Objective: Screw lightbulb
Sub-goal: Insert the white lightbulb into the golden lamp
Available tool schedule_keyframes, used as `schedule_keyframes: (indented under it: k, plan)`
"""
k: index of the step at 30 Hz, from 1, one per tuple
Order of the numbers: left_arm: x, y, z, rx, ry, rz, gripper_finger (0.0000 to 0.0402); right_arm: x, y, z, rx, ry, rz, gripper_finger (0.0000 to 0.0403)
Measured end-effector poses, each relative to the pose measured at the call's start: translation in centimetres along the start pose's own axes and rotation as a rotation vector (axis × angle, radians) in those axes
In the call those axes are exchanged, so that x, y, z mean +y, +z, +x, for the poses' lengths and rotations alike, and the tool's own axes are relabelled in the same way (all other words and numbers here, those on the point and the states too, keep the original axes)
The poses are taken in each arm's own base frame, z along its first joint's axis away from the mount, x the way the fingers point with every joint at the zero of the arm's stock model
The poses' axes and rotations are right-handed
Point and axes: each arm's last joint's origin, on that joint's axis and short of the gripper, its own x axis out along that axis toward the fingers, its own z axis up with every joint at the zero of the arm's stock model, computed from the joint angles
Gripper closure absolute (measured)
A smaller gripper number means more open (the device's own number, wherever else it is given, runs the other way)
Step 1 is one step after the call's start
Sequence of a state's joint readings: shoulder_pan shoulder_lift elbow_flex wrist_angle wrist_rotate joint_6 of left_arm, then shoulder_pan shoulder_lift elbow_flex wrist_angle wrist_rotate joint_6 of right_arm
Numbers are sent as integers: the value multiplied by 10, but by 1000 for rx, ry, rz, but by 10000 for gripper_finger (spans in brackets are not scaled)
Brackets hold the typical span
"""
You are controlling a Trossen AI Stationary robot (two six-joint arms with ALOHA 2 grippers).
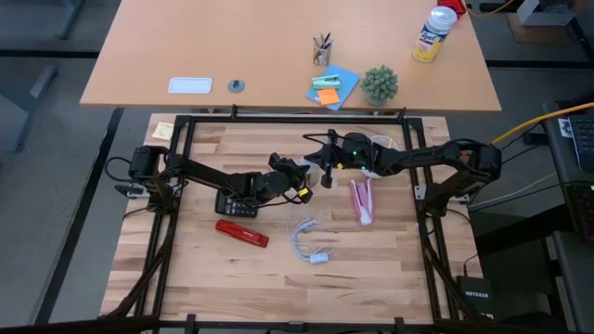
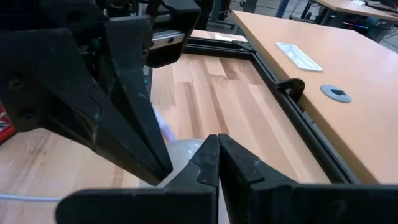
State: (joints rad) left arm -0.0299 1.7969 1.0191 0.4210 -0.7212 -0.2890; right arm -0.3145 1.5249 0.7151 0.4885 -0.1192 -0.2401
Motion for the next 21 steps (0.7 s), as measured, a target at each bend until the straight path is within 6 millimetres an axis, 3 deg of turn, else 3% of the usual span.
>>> schedule_keyframes:
  k: [10,21]
  plan:
    - [-1,1,-1,-2,-3,7,400,-1,-1,0,14,-37,0,395]
    - [-16,-2,-17,0,-59,68,400,-1,-2,0,18,-45,1,395]
